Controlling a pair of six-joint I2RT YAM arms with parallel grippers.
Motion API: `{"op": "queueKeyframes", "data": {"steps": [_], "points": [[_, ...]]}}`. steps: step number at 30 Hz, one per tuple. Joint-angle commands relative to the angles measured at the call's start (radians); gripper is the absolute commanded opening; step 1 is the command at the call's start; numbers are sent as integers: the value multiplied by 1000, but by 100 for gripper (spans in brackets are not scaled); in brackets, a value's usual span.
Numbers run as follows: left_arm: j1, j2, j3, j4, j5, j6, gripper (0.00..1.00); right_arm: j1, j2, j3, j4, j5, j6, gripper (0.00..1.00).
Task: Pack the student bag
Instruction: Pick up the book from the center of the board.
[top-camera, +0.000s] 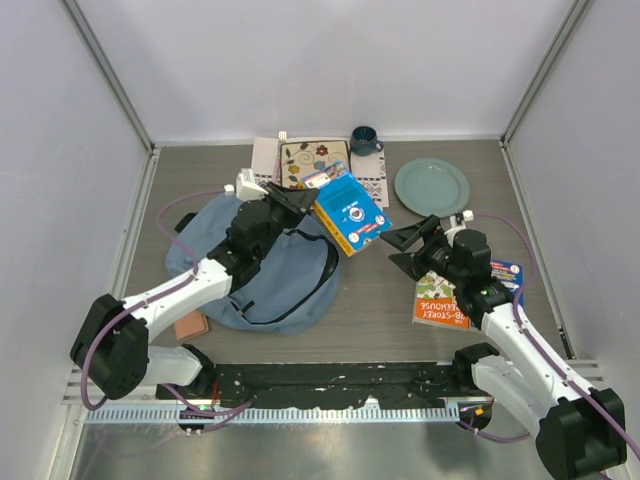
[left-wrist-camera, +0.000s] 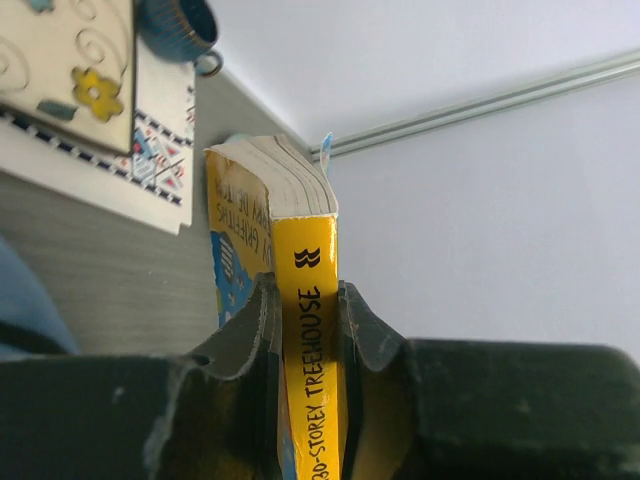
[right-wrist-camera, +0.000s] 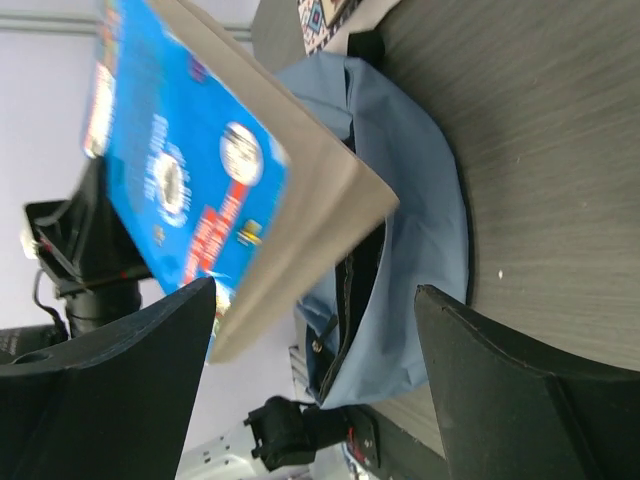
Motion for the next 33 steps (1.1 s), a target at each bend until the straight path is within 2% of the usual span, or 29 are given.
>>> {"op": "queueKeyframes", "data": {"steps": [1,4,8,12,15,17,21,26,33], "points": [[11,-34,96,65,45,111,0,1,-24,-44,93,-131,140,85],[11,-23,112,78,57,121,0,1,-14,-72,248,-173,293,86],[12,-8,145,96,65,132,0,1,40,-26,161,-229,379,86],[12,11,177,81,65,150,0,5,8,-26,231,-222,386,87],[14,14,185,70,66,157,0,5,-27,-18,211,-165,374,89],[14,14,182,73,66,144,0,5,-10,-12,223,-166,387,91],[12,12,183,87,59,132,0,7,80,-26,357,-234,554,91],[12,6,185,87,59,132,0,9,106,18,297,-193,518,91],[12,14,189,105,71,104,0,34,190,11,449,-160,574,91]]}}
